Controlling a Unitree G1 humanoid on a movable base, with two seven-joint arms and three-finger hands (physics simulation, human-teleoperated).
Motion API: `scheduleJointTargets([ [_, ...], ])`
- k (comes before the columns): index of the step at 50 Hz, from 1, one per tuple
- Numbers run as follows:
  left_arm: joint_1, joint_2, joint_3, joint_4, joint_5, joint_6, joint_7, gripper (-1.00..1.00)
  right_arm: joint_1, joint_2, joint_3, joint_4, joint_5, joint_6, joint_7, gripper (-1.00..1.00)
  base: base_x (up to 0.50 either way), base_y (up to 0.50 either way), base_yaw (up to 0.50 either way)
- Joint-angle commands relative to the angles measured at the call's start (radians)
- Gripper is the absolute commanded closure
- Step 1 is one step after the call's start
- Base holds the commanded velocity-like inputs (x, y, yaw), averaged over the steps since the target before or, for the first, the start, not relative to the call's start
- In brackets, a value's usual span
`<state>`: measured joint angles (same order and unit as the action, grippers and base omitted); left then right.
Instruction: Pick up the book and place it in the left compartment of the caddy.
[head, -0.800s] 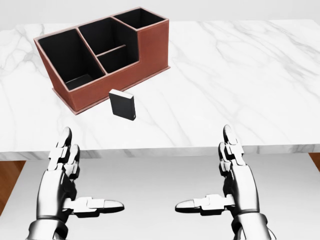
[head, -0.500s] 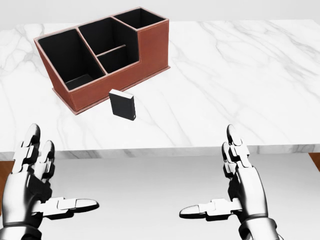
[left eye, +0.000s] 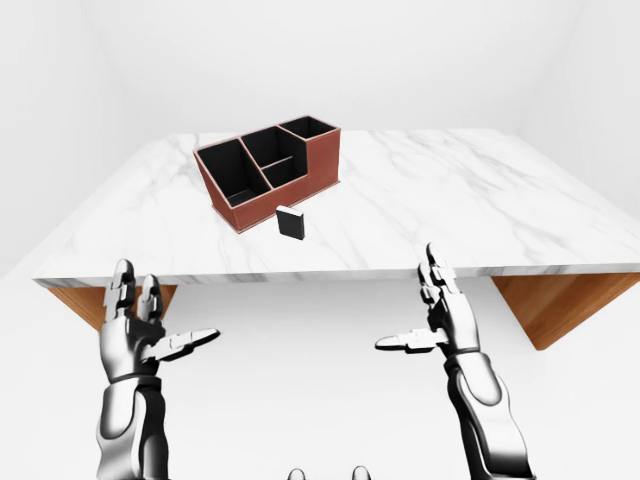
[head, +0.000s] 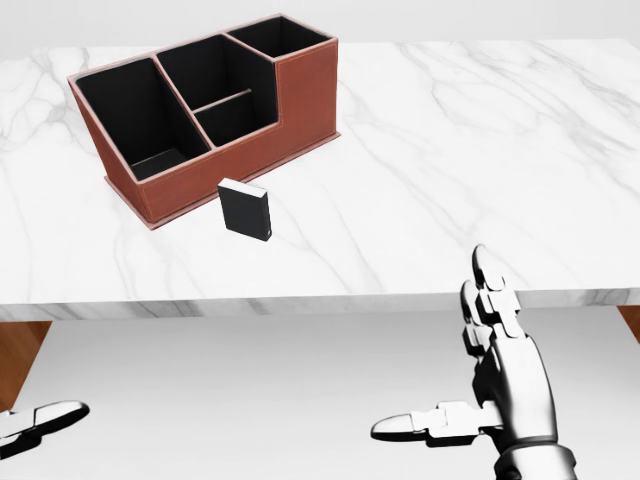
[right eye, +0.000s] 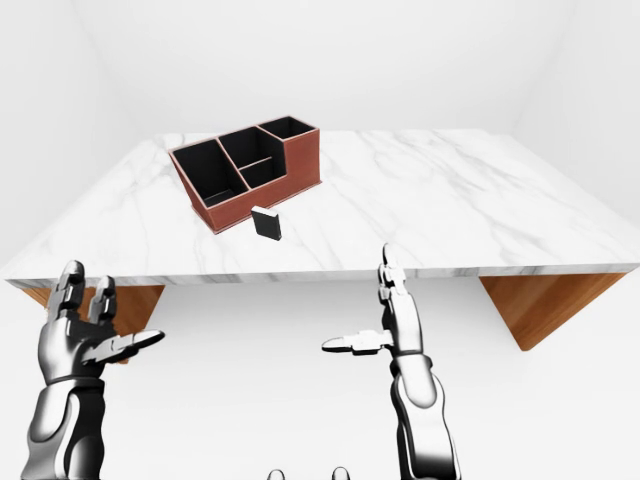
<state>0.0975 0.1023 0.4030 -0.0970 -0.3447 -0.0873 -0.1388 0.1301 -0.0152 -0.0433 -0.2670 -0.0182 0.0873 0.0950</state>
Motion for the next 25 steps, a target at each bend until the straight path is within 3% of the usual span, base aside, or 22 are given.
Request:
scheduleJointTargets([
  [1,0.009,0.027,0.082,0.022,-0.053,0.0,-0.01,-1.0,0.008,0.001,-0.003,-0.07,-0.004,0.0,-0.005,-1.0,0.0,0.0,0.0],
  [10,0.02,0.026,0.108,-0.007,-0.063,0.0,-0.02,-1.0,0.045,0.006,0.018,-0.261,-0.022,0.0,-0.006,-1.0,0.0,0.0,0.0],
  [11,0.034,0.024,0.116,-0.04,-0.076,0.017,-0.024,-1.0,0.06,0.006,0.028,-0.329,-0.031,0.0,-0.004,-1.0,0.0,0.0,0.0],
  [16,0.044,0.012,0.14,-0.085,-0.078,0.043,-0.033,-1.0,0.096,0.004,0.056,-0.504,-0.064,0.0,0.01,-1.0,0.0,0.0,0.0],
  [21,0.044,0.005,0.144,-0.068,-0.07,0.029,-0.045,-1.0,0.121,0.001,0.081,-0.673,-0.097,0.0,0.017,-1.0,0.0,0.0,0.0],
  [25,0.047,0.004,0.146,-0.075,-0.07,0.032,-0.043,-1.0,0.119,0.006,0.085,-0.737,-0.099,0.0,0.014,-1.0,0.0,0.0,0.0],
])
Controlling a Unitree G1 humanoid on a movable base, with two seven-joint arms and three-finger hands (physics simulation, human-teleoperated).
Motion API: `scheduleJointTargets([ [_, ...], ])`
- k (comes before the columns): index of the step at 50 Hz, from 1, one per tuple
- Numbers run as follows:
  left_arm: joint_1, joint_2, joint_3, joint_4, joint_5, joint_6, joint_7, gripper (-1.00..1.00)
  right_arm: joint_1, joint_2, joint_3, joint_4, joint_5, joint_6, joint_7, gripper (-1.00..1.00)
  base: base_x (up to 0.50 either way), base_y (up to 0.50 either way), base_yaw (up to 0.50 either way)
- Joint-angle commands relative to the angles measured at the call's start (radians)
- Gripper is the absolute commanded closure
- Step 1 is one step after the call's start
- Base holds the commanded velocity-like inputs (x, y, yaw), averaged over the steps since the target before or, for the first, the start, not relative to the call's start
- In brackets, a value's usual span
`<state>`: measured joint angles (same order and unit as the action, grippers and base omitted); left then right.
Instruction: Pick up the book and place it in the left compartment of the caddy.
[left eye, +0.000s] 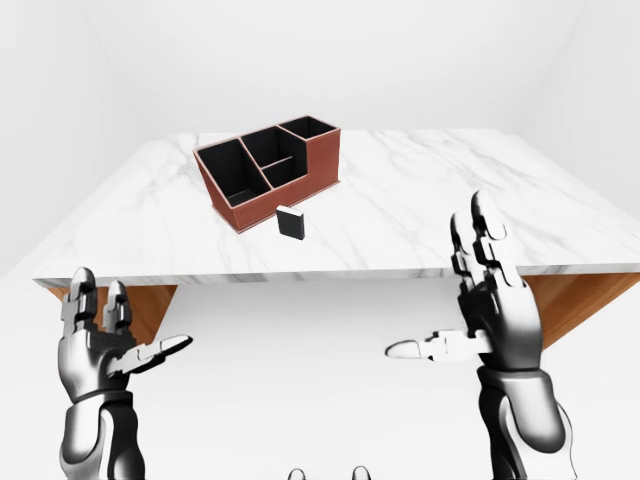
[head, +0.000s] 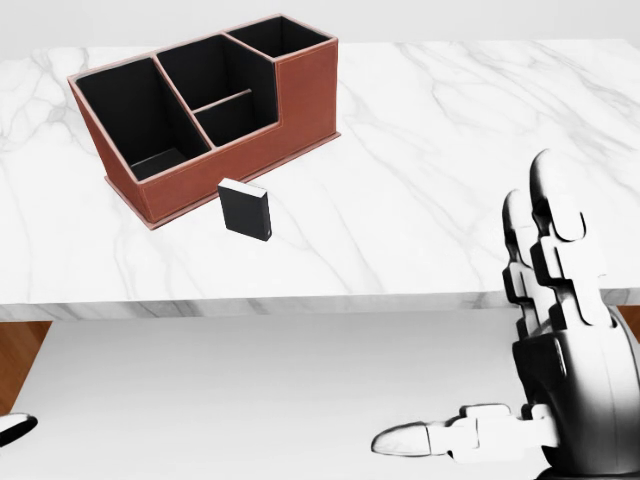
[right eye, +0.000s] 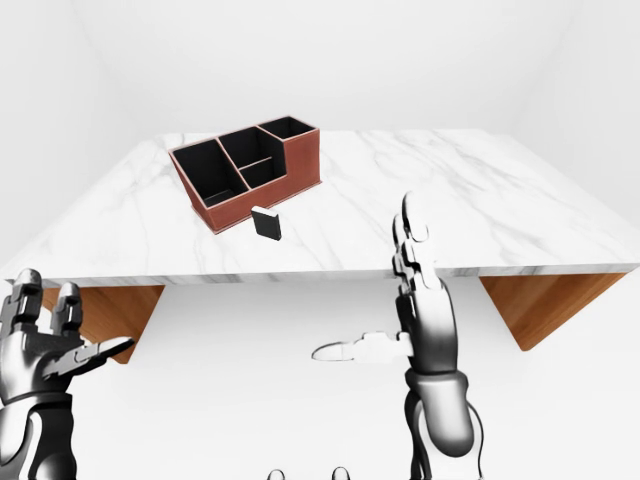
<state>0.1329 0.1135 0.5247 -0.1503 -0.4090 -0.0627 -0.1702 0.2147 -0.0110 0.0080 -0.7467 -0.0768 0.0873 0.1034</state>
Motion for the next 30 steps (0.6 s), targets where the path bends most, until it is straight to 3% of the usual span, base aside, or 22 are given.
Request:
scheduleJointTargets([
  [1,0.011,-0.006,0.026,-0.022,-0.007,0.008,-0.012,-1.0,0.036,0.005,0.032,-0.271,-0.031,0.0,0.007,-1.0,0.0,0.0,0.0],
  [10,0.011,-0.007,0.031,-0.025,-0.009,0.012,-0.011,-1.0,0.032,0.009,0.016,-0.255,-0.023,0.0,0.002,-1.0,0.0,0.02,0.0],
  [16,0.006,-0.002,0.024,0.02,-0.022,0.001,-0.024,-1.0,0.02,0.011,0.007,-0.248,-0.02,0.0,-0.002,-1.0,0.0,0.5,0.0],
  [19,0.014,-0.003,0.028,0.004,-0.026,0.006,-0.023,-1.0,0.017,0.012,-0.001,-0.238,-0.018,0.0,-0.005,-1.0,0.0,0.5,0.0],
  [24,0.02,-0.006,0.039,-0.041,-0.031,0.033,-0.019,-1.0,0.012,0.02,-0.015,-0.22,0.005,0.0,-0.015,-1.0,0.0,0.5,0.0],
  [30,0.009,-0.004,0.037,-0.021,-0.019,0.027,-0.02,-1.0,0.004,0.019,-0.019,-0.211,0.02,0.0,-0.025,-1.0,0.0,0.5,0.0],
])
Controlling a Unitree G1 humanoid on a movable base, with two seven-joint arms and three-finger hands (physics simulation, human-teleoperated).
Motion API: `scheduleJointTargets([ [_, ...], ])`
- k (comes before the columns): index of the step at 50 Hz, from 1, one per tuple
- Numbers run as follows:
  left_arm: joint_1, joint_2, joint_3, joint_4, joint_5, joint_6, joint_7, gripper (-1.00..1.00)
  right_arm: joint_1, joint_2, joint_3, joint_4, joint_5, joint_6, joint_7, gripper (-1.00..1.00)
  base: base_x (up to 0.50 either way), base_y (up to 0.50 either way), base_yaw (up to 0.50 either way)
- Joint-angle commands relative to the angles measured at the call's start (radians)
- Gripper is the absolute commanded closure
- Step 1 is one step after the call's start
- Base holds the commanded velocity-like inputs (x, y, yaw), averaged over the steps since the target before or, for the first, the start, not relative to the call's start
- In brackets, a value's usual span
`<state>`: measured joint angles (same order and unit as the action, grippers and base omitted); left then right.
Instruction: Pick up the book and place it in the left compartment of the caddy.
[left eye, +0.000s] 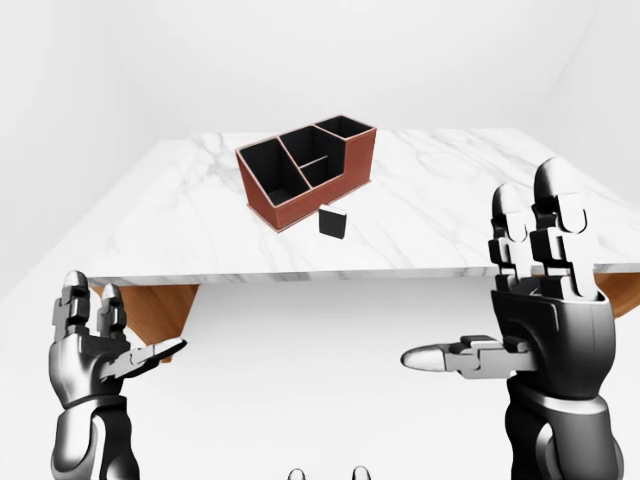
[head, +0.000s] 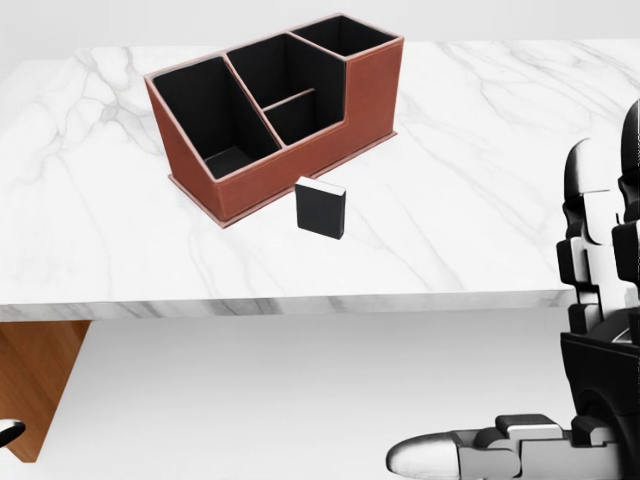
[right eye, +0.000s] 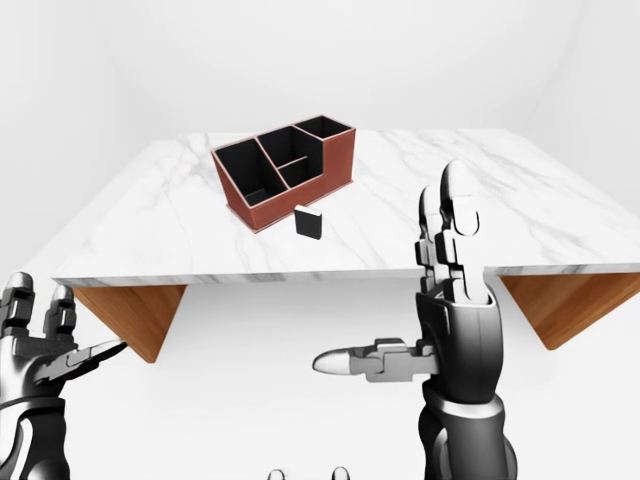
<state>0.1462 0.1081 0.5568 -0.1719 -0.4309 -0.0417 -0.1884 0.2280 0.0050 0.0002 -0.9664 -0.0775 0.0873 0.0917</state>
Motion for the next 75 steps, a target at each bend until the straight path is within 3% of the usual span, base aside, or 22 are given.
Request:
scheduleJointTargets([
  [1,-0.005,0.001,0.004,0.003,0.003,0.005,-0.002,-1.0,-0.01,0.002,-0.007,0.008,0.022,0.0,-0.013,-1.0,0.0,0.5,0.0],
  [8,0.001,-0.001,0.007,-0.011,0.006,0.01,0.003,-1.0,-0.002,-0.001,0.001,0.006,0.035,0.0,-0.004,-1.0,0.33,0.4,0.0],
  [57,0.005,-0.002,-0.007,0.045,0.022,-0.034,-0.016,-1.0,0.041,-0.008,0.017,0.025,0.06,0.0,0.025,-1.0,0.5,0.13,0.0],
  [75,0.004,-0.003,-0.006,0.011,0.024,-0.01,-0.006,-1.0,0.033,-0.01,0.018,0.018,0.07,0.0,0.028,-1.0,0.5,0.08,0.0],
])
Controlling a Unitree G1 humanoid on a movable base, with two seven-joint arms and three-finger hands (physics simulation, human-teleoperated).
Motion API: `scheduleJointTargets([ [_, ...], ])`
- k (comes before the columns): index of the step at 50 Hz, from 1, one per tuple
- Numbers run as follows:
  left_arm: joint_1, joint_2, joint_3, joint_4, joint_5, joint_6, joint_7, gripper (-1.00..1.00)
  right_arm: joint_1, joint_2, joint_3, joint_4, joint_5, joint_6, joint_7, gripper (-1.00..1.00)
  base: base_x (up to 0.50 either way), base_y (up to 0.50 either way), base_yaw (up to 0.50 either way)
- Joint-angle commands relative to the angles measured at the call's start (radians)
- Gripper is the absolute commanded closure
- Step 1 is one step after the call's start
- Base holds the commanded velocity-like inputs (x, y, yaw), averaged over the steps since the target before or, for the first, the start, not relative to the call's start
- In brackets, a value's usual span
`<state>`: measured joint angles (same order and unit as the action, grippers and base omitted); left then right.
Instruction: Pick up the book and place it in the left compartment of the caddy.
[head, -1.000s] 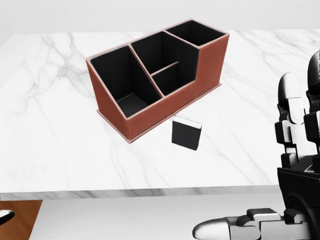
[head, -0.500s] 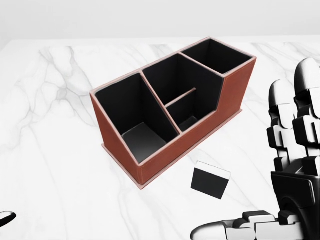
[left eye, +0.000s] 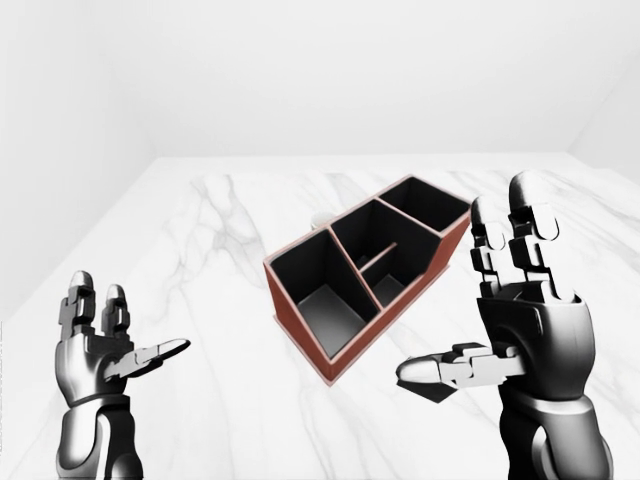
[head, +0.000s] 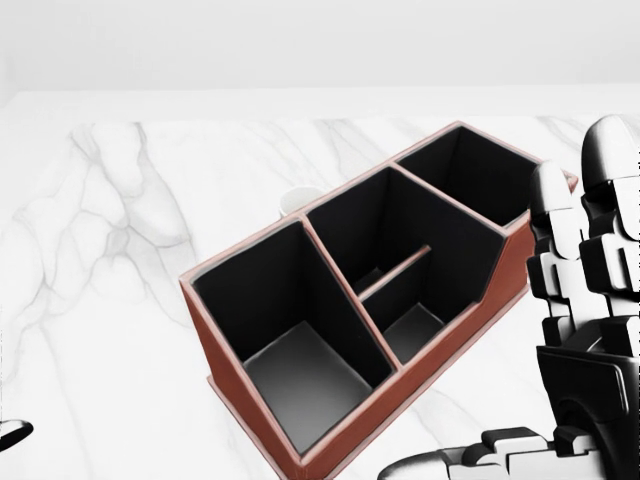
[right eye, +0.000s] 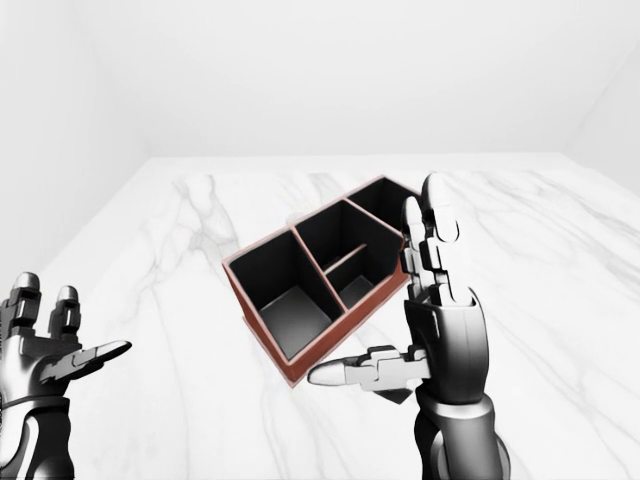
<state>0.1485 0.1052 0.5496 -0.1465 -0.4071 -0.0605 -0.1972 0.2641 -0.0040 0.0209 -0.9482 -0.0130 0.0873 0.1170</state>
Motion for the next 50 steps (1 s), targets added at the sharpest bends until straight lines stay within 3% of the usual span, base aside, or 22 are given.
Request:
scheduleJointTargets([
  [1,0.0,0.0,-0.001,-0.016,0.002,0.01,0.004,-1.0,-0.002,-0.001,-0.004,0.004,0.006,0.0,0.003,-1.0,0.5,0.09,0.0],
  [23,0.004,-0.005,0.001,-0.023,0.013,0.007,-0.002,-1.0,-0.004,0.008,-0.045,0.011,0.019,0.0,-0.011,-1.0,0.42,0.09,0.0],
  [28,-0.001,-0.002,-0.004,-0.012,0.014,0.004,-0.002,-1.0,0.066,-0.014,-0.101,-0.06,0.023,0.0,0.079,-1.0,0.0,0.0,0.0],
  [36,-0.004,-0.001,-0.011,-0.011,0.018,0.003,0.002,-1.0,0.146,0.026,-0.13,-0.099,-0.065,0.0,0.194,-1.0,0.0,0.0,0.0],
  [40,-0.006,-0.001,-0.018,0.006,0.02,-0.01,-0.001,-1.0,0.175,0.023,-0.106,-0.089,-0.135,0.0,0.216,-1.0,0.0,0.0,0.0],
  [44,-0.006,-0.005,-0.031,-0.007,0.026,-0.005,0.006,-1.0,0.21,0.003,-0.07,-0.099,-0.221,0.0,0.256,-1.0,0.0,0.0,0.0],
  [49,-0.004,-0.007,-0.034,-0.006,0.025,-0.006,0.005,-1.0,0.216,0.025,-0.092,-0.099,-0.274,0.0,0.3,-1.0,0.0,0.0,0.0],
  [50,-0.016,-0.003,-0.041,-0.008,0.029,0.004,0.015,-1.0,0.241,-0.055,-0.08,0.006,-0.36,0.0,0.326,-1.0,0.0,0.0,0.0],
])
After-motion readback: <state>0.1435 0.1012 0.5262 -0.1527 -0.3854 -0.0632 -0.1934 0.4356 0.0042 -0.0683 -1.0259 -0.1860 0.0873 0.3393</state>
